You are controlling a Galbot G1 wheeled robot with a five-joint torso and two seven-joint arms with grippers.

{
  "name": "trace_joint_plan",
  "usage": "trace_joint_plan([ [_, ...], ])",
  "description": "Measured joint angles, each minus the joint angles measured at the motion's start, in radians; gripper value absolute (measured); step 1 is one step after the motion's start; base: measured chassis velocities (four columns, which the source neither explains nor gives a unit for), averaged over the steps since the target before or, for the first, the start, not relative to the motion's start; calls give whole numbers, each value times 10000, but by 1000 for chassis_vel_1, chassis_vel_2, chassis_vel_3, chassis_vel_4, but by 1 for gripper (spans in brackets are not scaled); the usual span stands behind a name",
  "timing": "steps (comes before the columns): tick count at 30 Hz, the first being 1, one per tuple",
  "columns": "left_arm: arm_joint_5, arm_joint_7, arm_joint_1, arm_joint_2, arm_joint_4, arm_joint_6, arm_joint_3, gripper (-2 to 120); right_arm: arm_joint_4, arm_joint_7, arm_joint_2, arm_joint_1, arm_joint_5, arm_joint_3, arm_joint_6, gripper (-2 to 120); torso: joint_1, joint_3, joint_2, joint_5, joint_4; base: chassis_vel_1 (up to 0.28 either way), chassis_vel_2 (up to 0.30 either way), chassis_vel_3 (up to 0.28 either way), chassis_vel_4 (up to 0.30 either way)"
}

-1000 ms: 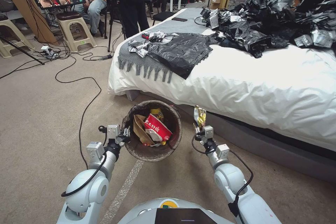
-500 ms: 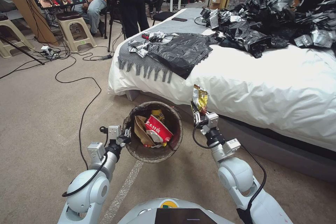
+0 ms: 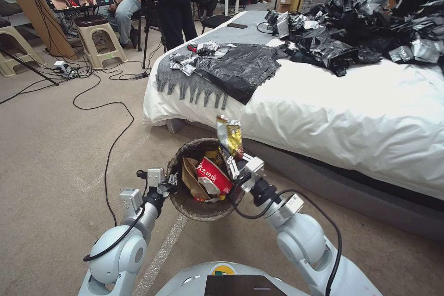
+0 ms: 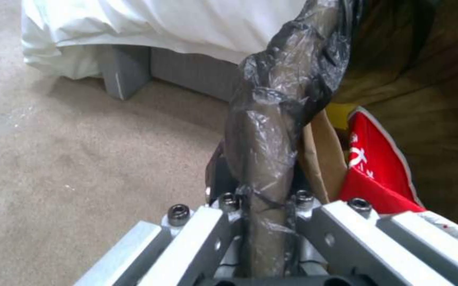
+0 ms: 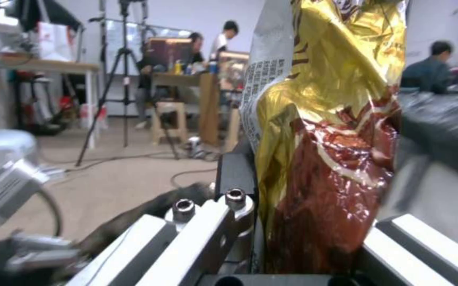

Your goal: Pick up the trash bin, then pick up the garbage from the floor and place it into the trash bin.

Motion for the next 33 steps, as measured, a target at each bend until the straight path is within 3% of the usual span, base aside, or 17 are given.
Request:
trace_joint_plan([
  [9, 11, -15, 5, -34, -2, 34, 7, 0, -885, -3, 217, 267, -220, -783, -17, 0, 0, 0, 0, 0, 0, 0, 0, 0, 0],
  [26, -322, -253, -19, -58, -128, 450, 80, 0, -1613, 25, 421, 311, -272, -920, 34, 2, 0, 0, 0, 0, 0, 0, 0, 0, 0],
  [29, -360, -271, -19, -58, -139, 490, 79, 0, -1731, 24, 463, 330, -288, -937, 39, 18, 0, 0, 0, 0, 0, 0, 0, 0, 0],
  [32, -379, -286, -19, -57, -145, 508, 77, 0, -1798, 18, 488, 339, -299, -947, 39, 23, 0, 0, 0, 0, -1, 0, 0, 0, 0],
  [33, -390, -293, -19, -57, -149, 519, 76, 0, -1841, 13, 503, 344, -308, -953, 42, 31, 0, 0, 0, 0, 0, 0, 0, 0, 0],
])
